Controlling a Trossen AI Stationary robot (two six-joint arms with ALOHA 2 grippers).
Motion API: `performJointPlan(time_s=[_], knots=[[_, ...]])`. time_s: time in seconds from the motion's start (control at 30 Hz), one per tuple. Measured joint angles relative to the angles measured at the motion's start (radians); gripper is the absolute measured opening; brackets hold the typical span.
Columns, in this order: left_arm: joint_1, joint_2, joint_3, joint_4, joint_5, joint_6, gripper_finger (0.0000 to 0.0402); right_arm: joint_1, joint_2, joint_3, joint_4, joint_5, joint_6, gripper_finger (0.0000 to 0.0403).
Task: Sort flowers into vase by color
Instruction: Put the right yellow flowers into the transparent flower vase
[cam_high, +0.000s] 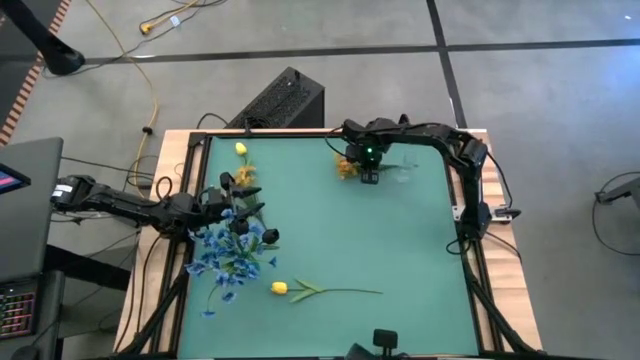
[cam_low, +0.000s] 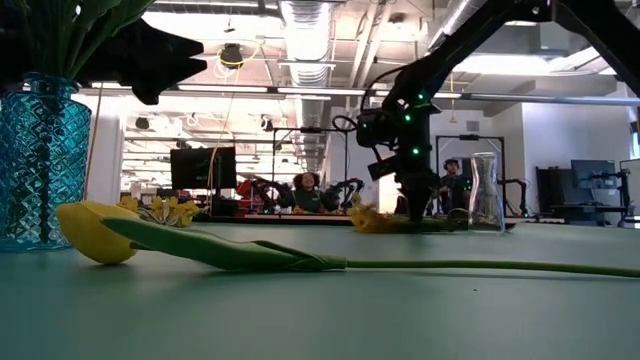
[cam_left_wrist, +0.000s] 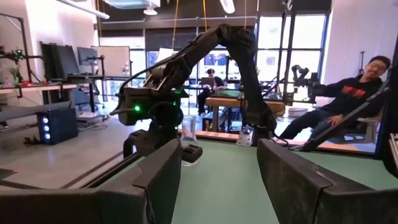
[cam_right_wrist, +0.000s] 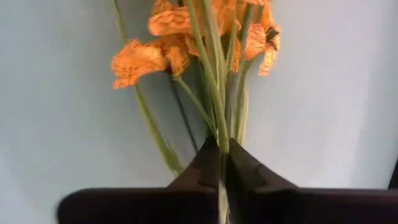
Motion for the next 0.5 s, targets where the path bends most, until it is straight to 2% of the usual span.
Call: performJointPlan(time_s=[0.13,0.23,0.33,0.4,0.5], knots=[[0.000,0.000,0.000,0.000,0.000,0.001,0.0199,0.035,-0.001,0.064,-0.019,-0.002,0.028,0.0030],[0.000,0.000,0.000,0.000,0.000,0.012,0.0199,0.067,-0.009,0.148,-0.045,-0.003,0.023,0.0046],[0.000,0.000,0.000,0.000,0.000,0.012,0.0199,0.092,-0.024,0.243,-0.045,-0.016,0.005,0.0042],[0.000,0.000,0.000,0.000,-0.001,0.013,0.0199,0.100,-0.032,0.311,-0.048,-0.049,0.004,0.0032],[0.000,0.000,0.000,-0.001,0.001,0.013,0.0199,0.100,-0.060,0.399,-0.056,-0.171,0.030,0.0026]])
